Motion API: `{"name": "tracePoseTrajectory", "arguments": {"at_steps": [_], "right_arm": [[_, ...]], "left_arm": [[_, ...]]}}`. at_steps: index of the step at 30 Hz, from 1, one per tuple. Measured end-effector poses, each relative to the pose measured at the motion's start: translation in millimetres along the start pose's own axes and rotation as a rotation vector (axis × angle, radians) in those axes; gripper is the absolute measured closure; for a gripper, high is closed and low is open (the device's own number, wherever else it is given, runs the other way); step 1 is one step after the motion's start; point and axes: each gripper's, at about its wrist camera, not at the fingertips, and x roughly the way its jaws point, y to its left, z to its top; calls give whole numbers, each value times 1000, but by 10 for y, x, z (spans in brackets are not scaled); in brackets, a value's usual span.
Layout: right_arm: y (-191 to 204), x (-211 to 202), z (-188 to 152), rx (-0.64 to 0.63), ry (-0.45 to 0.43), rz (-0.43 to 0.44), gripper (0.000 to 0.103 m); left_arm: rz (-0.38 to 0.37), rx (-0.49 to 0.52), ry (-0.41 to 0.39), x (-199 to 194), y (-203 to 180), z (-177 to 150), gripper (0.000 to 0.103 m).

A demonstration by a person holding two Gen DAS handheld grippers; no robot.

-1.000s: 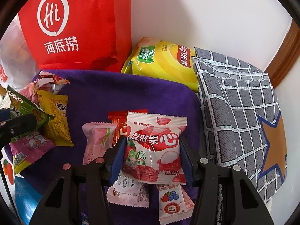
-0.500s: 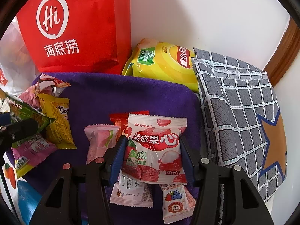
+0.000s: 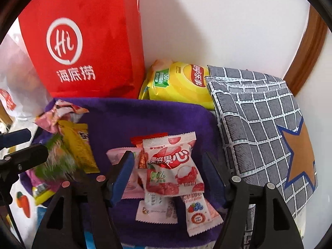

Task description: Organize snacks

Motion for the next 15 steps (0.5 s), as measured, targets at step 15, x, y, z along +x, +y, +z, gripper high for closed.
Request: {"name": "tracePoseTrajectory", "arguments": {"at_steps": [15], "right_arm": [[136, -1213, -170, 8, -120, -35, 23]], "left_arm": [[-15, 45, -158, -933, -180, -215, 17]]}}
